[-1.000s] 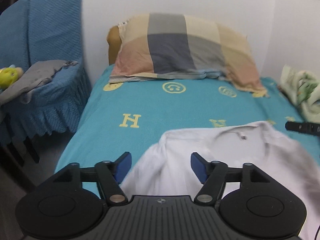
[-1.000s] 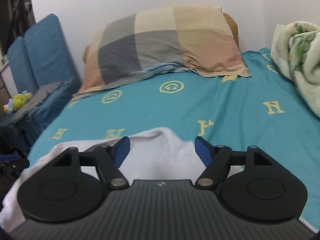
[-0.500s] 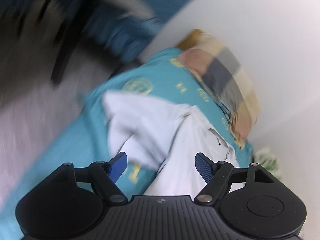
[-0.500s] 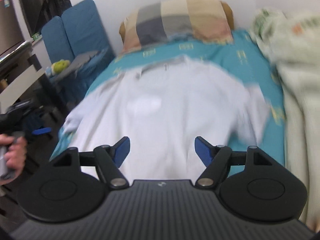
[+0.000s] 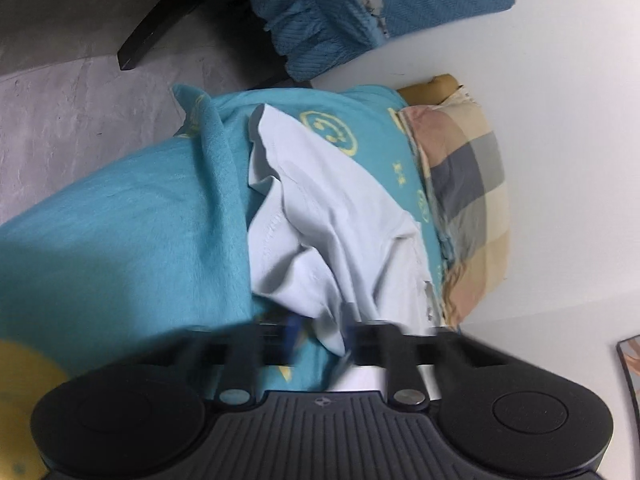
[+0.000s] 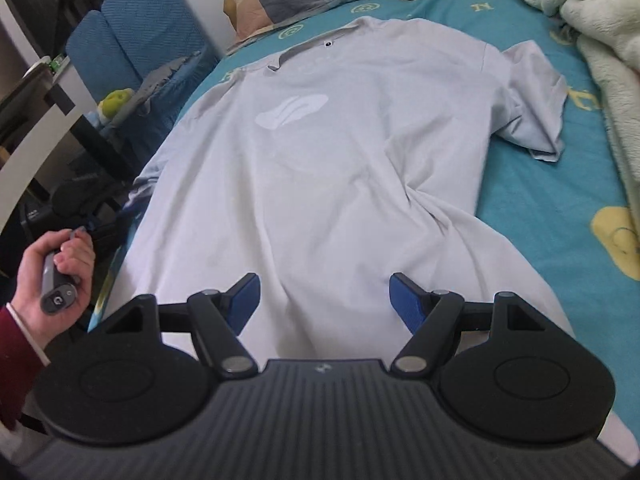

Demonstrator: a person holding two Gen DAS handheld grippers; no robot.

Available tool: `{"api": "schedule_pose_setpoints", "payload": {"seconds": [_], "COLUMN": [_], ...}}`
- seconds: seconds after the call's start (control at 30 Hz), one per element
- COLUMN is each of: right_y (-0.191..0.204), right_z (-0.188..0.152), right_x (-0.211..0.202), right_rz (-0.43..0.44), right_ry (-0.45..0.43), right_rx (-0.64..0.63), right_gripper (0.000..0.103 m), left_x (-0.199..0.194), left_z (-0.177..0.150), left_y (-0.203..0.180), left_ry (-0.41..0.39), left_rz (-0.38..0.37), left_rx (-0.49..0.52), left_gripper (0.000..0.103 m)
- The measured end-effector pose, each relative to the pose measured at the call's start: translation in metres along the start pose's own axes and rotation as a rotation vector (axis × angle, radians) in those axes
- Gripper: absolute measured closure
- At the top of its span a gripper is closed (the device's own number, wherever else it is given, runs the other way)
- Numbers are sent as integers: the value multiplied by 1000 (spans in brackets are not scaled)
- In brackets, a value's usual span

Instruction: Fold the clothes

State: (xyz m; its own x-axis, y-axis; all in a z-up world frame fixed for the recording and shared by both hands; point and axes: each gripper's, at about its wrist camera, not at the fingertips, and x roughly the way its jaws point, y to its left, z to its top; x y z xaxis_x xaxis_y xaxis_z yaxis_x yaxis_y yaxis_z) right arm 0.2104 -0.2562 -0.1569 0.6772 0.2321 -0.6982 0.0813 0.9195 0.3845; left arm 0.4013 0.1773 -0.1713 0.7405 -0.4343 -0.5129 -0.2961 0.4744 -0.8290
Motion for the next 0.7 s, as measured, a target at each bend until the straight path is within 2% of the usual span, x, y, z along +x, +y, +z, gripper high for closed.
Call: {"api": "schedule_pose_setpoints", "payload": {"seconds": [0.13,0.23,0.33,0.47,0.6,0.67,0.7], "right_y": [-3,-6,-8,-11,-15,-20,-23], "right_z": [3,5,7,9,13,16,16], "right_x": [0,0,0,-3,-13,-19,-22], "right_rz": [4,7,6,-11,-20,1,4], "right_ry": [-14,-25,-34,-40,-69,-69,-60], "right_rx": [12,21,27,10,-7,9,11], "right_gripper": [30,30,30,30,30,30,30], "left_x": [-9,-29,-33,-17,-35,-57,-67], "left_z": [13,27,33,19,9,-5,-12], "left_y": [-20,-35,-40,-30,-29,-33,-36], "left_ry": [-85,-159,-168,-105,-38,-1,28], "left_rz": [6,69,181,295,268,282,296], "left_rx": [94,173,268,364,392,436,460], "left_gripper": [102,102,102,100,82,63,47]}}
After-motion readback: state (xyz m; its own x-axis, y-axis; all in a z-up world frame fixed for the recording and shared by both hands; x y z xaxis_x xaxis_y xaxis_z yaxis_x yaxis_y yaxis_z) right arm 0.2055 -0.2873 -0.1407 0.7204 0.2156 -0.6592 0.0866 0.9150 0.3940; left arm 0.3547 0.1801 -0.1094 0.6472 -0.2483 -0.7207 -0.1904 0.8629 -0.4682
